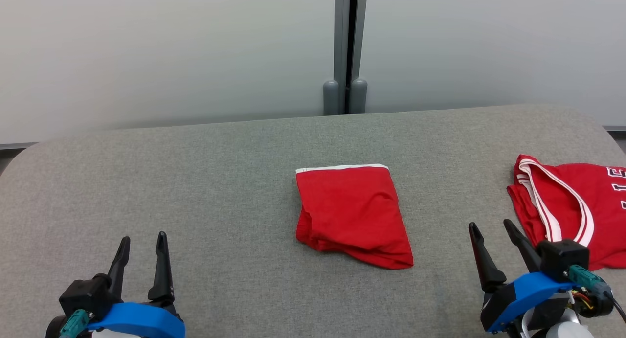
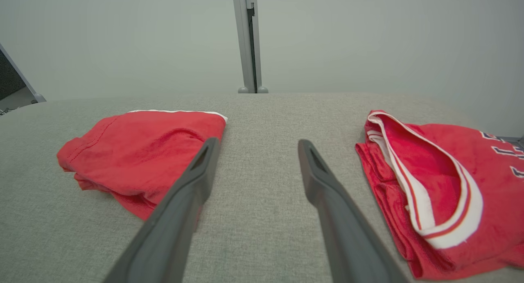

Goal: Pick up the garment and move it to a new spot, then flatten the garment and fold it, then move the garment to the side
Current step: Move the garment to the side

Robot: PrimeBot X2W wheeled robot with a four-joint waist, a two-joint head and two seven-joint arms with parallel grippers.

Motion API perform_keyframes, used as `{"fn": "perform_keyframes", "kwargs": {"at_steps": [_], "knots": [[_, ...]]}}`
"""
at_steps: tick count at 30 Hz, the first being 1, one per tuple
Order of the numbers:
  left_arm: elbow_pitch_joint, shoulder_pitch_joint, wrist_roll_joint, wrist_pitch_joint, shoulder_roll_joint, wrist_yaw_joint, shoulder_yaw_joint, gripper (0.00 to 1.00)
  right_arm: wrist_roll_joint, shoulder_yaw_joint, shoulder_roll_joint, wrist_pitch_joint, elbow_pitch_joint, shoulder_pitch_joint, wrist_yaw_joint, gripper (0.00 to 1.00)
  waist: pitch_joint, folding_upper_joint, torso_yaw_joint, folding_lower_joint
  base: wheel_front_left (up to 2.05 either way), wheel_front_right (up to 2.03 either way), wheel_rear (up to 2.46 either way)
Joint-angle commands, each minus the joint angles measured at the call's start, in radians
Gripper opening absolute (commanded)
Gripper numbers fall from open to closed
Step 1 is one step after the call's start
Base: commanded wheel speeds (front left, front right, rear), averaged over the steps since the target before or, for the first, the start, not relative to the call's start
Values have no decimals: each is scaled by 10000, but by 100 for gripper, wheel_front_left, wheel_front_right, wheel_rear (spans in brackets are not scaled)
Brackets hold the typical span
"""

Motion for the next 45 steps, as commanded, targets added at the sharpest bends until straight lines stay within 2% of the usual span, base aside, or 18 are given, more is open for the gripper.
{"fn": "perform_keyframes", "kwargs": {"at_steps": [1,10,18,20,25,33,43,44,45], "knots": [[-54,13,-47,26,63,7,12,100,52,3,-28,24,3,111,6,100,9,-1,13,1,0,0,0],[-169,-105,-102,26,21,70,-48,100,382,-2,72,408,66,-210,6,100,208,-1,120,1,0,0,0],[-465,-633,8,120,54,-2,-263,100,861,152,117,2629,349,-2119,5,100,923,-1,462,1,0,0,0],[-498,-827,61,128,70,-48,-287,100,1003,241,123,3344,761,-2741,6,100,1134,-1,578,1,0,0,0],[-479,-1240,131,77,-9,-146,-437,100,921,-271,315,4722,2428,-4152,6,100,1597,-1,940,1,0,0,0],[-166,-1635,207,16,-205,-310,-664,100,399,-926,413,4990,4782,-5220,6,100,1966,-1,1460,1,0,0,0],[84,-1863,252,-60,-241,-400,-611,100,1611,169,468,4527,6698,-5533,6,100,2116,-1,1502,1,0,0,0],[111,-1874,260,-72,-248,-412,-615,100,1617,345,478,4505,6864,-5533,6,83,2111,-1,1476,1,0,0,0],[135,-1881,256,-80,-260,-418,-614,100,1618,488,484,4456,6961,-5546,8,27,2104,-1,1447,1,0,0,0]]}}
